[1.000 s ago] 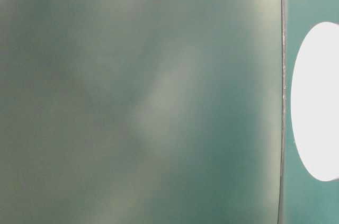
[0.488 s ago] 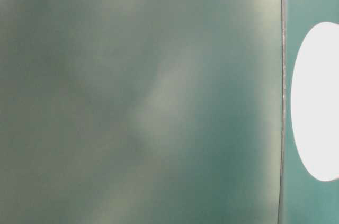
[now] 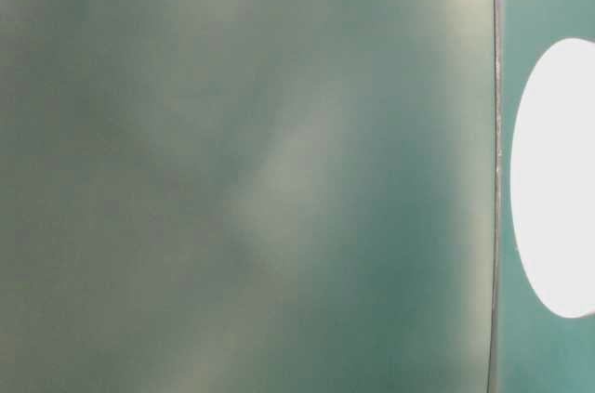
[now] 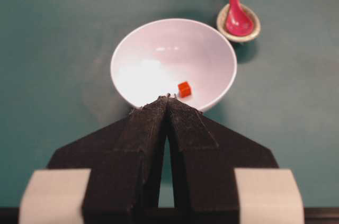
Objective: Grip the spoon and scoop the red block from the bowl with right arm.
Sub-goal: 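Move the open right gripper down over the pink spoon handle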
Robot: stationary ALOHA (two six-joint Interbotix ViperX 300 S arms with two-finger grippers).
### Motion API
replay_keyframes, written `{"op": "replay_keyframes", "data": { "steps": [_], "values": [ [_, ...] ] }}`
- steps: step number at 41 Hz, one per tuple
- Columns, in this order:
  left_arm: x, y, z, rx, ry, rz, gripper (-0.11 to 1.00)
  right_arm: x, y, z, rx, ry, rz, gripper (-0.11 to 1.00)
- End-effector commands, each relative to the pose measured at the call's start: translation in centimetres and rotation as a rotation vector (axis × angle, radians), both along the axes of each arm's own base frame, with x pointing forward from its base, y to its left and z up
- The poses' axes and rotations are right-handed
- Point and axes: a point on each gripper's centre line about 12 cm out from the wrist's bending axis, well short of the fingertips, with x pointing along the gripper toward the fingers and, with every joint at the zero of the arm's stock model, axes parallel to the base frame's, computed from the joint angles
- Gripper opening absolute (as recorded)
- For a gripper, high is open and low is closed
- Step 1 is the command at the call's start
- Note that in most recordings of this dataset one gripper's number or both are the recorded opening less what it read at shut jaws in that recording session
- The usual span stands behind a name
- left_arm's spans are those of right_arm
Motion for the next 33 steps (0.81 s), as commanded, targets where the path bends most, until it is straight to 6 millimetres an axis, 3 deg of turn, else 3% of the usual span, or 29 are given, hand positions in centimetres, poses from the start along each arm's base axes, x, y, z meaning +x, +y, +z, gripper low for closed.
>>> {"op": "replay_keyframes", "data": {
  "steps": [1, 9, 19, 33],
  "values": [
    [0.3, 0.1, 1.0, 0.001, -0.020, 0.006, 0.00, 0.5, 0.3, 0.1, 0.005, -0.008, 0.008, 0.36],
    [0.4, 0.2, 0.9, 0.001, -0.017, 0.008, 0.00, 1.1, 1.3, -0.8, -0.051, 0.045, 0.064, 0.40],
    [0.5, 0.2, 0.7, 0.001, -0.011, 0.008, 0.00, 2.2, 2.1, -1.3, -0.068, 0.197, 0.116, 0.60],
    [0.5, 0.3, 0.6, 0.000, -0.008, 0.012, 0.00, 2.8, 3.6, -4.0, -0.089, 0.213, 0.162, 0.61]
  ]
}}
